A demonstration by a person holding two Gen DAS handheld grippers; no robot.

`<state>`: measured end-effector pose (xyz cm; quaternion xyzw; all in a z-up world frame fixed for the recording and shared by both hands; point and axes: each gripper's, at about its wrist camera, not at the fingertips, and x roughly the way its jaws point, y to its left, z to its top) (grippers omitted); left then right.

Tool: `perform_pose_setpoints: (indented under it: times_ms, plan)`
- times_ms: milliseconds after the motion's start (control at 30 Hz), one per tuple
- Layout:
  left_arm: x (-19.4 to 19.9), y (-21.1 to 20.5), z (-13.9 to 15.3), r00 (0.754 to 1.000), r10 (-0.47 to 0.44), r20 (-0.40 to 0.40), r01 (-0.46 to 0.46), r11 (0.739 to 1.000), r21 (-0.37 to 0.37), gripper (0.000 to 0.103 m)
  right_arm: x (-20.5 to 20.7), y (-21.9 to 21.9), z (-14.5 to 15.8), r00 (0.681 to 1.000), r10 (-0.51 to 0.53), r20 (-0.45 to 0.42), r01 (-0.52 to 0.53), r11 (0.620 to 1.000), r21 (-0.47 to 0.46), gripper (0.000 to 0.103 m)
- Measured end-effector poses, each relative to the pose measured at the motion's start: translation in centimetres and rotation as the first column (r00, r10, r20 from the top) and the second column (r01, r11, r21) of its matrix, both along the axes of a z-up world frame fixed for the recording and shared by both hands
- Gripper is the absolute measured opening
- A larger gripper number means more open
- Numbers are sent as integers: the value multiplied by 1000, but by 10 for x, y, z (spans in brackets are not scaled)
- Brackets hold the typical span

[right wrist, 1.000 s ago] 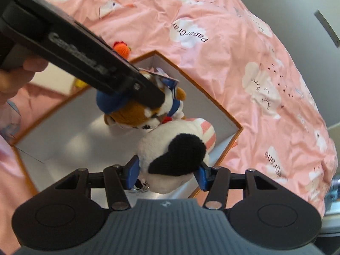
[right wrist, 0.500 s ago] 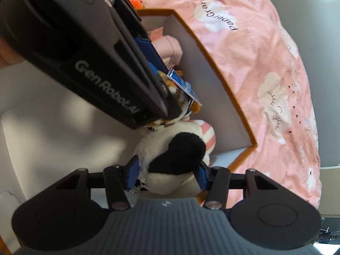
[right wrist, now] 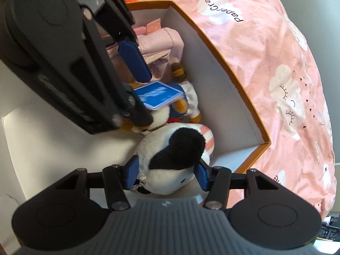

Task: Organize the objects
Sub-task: 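Carry the blue keychain and white plush over the box with both tools, then lower both plush toys into the box and open both tools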

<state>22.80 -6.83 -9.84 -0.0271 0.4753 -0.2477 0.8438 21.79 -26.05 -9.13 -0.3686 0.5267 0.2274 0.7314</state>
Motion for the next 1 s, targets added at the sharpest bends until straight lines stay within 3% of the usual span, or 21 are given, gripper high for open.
perform_pose_setpoints:
  times_ms: [233, 267, 300, 433, 600, 800, 1000]
  plan:
    - [-22, -21, 4, 987, -160, 27, 155, 979, 133, 63, -10, -2, 0, 998, 62, -5, -62, 998, -28, 59]
    - [-23, -26, 1, 986, -165, 29, 158, 974, 163, 61, -12, -3, 0, 998, 70, -3, -70, 997, -33, 59]
    - [-24, -29, -2, 986, -163, 36, 153, 971, 185, 53, -13, -3, 0, 997, 74, 0, -74, 997, -37, 59]
    - [-18, -30, -5, 990, -132, 53, 122, 978, 169, 37, -20, -3, -1, 994, 103, 44, -99, 992, -72, 58]
    - [-13, -25, -3, 990, -119, 69, 107, 983, 150, 31, -21, -1, -5, 986, 140, 85, -129, 984, -122, 57]
    - [-9, -25, -9, 994, -97, 56, 90, 988, 122, 31, -14, -7, -11, 995, 81, 55, -75, 993, -96, 57]
    - [-5, -20, -9, 997, -65, 38, 61, 992, 112, 47, -14, -19, -8, 999, 7, 48, -5, 999, -44, 61]
